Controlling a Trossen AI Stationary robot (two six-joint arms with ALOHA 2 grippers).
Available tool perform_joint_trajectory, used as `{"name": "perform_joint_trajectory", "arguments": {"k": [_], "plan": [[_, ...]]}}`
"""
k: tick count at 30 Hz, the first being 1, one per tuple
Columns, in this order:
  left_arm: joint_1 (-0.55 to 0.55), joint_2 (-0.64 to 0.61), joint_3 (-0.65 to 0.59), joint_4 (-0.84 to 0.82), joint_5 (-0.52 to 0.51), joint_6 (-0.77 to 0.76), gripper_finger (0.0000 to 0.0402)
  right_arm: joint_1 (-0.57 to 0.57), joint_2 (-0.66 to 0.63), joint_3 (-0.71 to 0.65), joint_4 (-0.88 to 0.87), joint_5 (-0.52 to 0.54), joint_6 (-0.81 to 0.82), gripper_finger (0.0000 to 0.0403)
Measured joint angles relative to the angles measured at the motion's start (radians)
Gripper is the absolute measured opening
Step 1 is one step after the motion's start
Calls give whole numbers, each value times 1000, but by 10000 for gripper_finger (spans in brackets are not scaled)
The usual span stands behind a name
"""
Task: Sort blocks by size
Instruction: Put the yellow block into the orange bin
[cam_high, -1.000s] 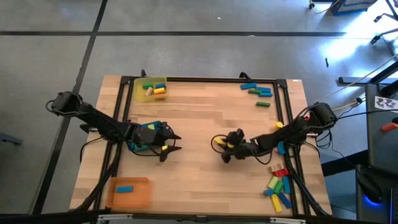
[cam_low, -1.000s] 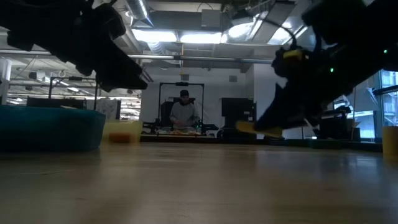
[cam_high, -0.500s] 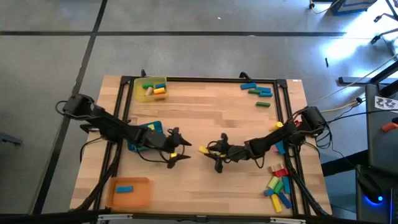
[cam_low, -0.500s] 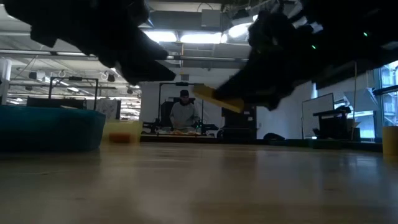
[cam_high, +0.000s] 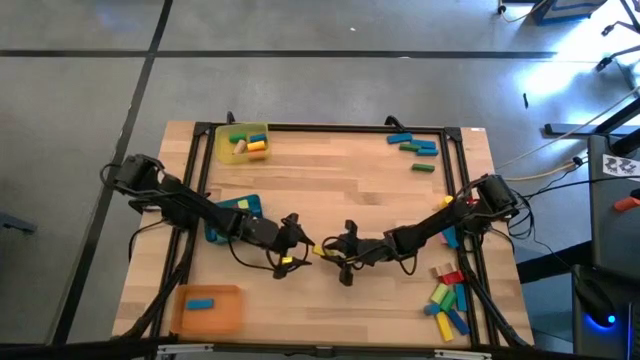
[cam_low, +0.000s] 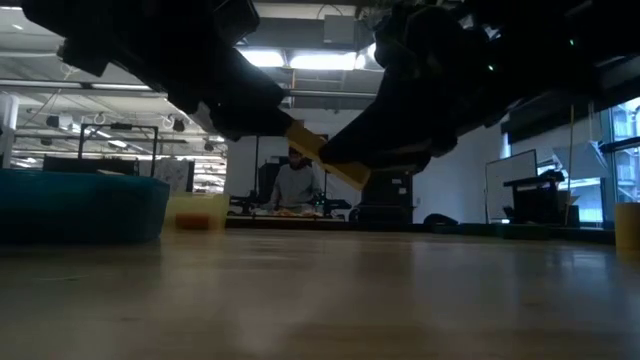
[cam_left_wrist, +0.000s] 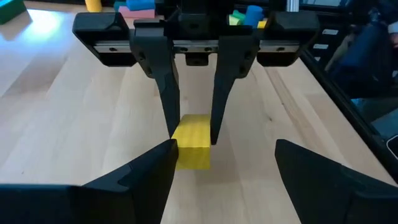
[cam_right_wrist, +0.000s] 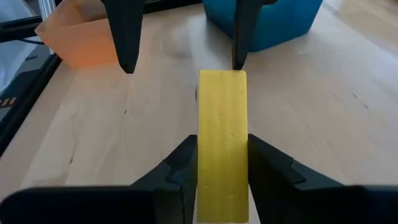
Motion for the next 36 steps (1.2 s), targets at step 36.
{"name": "perform_joint_trajectory", "arguments": {"k": [36], "plan": [[30, -43, 1, -19, 34, -13, 266, -2, -5, 7, 75, 42, -4, 113]]}}
